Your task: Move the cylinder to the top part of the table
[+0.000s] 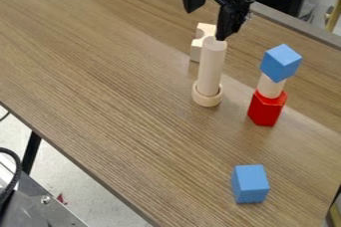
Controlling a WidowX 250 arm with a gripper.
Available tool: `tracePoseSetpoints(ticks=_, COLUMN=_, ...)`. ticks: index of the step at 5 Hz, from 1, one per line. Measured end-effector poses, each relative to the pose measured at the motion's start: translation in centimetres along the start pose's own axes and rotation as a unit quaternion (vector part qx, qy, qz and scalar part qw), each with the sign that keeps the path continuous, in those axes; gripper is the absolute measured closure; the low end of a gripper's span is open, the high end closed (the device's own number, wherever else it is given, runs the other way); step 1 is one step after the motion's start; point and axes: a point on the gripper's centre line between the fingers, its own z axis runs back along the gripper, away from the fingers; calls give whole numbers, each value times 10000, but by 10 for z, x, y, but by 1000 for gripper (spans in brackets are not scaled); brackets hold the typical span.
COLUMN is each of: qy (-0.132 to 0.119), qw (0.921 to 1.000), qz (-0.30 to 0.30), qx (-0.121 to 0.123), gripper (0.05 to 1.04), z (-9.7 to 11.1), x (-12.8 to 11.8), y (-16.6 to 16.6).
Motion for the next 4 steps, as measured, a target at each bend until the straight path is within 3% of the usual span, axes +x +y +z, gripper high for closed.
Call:
tracePoseSetpoints(ticks=1, qy=163, qw=9999, qz=-20, qx=-38, gripper=83, z=-9, x=-4, y=-2)
tracePoseSetpoints(ticks=2, qy=22, qw=9996, qz=-247, qx=146, gripper=83, z=-6, x=3, y=0)
tracePoseSetpoints(ticks=3, qy=60, qw=9990, qz=-401, qx=178, gripper=83, z=-10, x=8, y=-2)
tracePoseSetpoints(ticks=4, qy=164, qw=9987, qz=-480, qx=46, gripper=83, z=-17, x=11, y=-5)
